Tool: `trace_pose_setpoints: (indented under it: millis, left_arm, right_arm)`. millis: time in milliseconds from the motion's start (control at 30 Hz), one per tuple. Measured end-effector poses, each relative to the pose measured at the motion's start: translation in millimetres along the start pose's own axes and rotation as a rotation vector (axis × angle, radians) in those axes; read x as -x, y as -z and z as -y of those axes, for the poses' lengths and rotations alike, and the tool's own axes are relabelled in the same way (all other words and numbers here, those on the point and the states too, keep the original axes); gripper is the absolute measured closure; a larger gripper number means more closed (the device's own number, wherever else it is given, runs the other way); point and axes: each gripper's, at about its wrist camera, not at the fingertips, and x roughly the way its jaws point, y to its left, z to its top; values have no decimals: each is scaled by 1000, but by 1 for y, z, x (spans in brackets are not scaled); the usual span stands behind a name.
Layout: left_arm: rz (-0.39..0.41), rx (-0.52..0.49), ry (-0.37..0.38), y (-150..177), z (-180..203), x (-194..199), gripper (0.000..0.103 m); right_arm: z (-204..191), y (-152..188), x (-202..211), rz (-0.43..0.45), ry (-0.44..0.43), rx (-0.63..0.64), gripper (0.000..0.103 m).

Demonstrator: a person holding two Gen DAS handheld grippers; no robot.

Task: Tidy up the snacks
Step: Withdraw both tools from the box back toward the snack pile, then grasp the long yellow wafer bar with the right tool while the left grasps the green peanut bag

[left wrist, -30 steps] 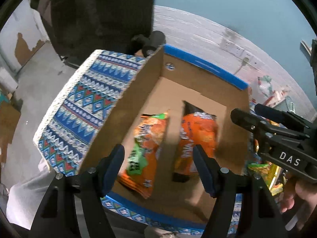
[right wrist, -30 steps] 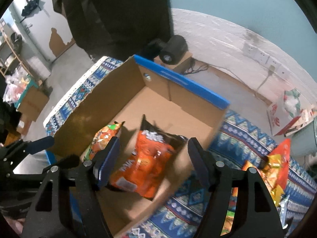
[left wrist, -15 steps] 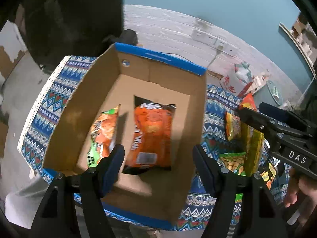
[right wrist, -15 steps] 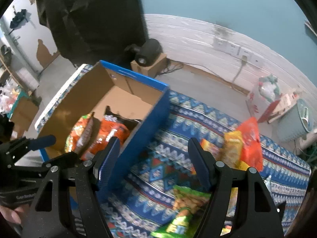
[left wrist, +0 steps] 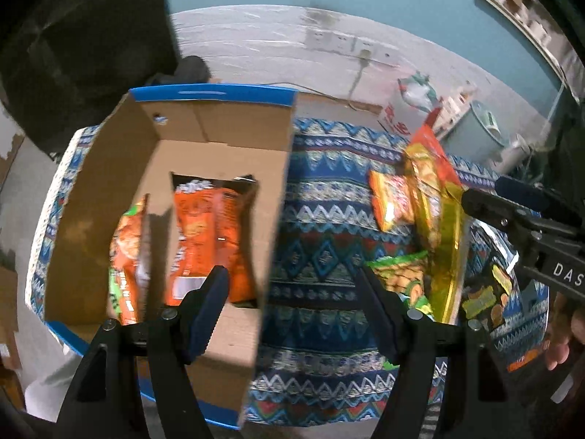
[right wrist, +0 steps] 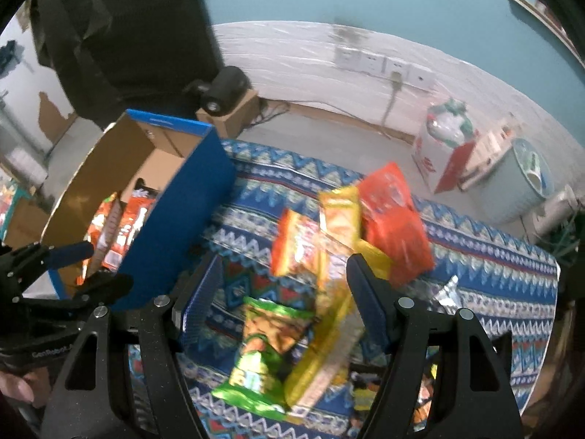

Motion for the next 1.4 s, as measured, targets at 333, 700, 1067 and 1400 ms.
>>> trace_pose_setpoints:
  millis: [333, 700, 1067, 1400]
  left_arm:
    - [-68, -97, 10, 12, 47, -26, 30]
    - [-144, -123, -12, 21, 64, -54, 30]
    - [-186, -106, 3, 19, 77, -70, 30]
    - [-240, -94, 72, 17, 107, -88, 22]
  right_arm:
    - [36, 38, -8, -55, 50, -54, 31]
    - [58, 84, -50, -159, 39, -95, 32]
    - [50, 95, -72, -190, 19, -56, 68]
    - [73, 94, -58, -168, 27, -76, 76]
